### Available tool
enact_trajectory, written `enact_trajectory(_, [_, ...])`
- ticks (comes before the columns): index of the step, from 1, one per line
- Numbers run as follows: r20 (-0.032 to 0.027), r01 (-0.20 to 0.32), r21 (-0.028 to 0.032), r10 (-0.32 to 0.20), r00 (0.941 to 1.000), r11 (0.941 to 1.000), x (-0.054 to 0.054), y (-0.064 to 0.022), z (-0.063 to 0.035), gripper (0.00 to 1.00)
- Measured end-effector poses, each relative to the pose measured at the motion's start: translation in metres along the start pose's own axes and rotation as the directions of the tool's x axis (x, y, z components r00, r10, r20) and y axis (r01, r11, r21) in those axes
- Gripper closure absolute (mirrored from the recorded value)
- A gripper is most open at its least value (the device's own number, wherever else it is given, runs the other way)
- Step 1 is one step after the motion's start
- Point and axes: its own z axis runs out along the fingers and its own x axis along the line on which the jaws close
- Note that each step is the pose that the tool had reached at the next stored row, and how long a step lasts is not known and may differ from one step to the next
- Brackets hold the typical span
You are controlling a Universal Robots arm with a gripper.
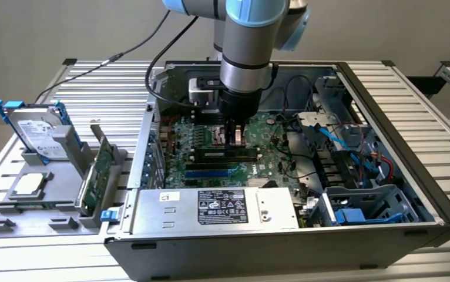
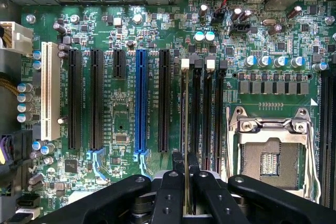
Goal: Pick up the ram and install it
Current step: 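Insert the ram into the slot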
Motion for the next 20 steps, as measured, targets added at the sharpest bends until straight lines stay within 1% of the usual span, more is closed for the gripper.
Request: enact_trajectory(20, [-0.0001,0.000,-0.0001,0.000,1.0000,1.0000,-0.0027,-0.0002,0.0014,0.86])
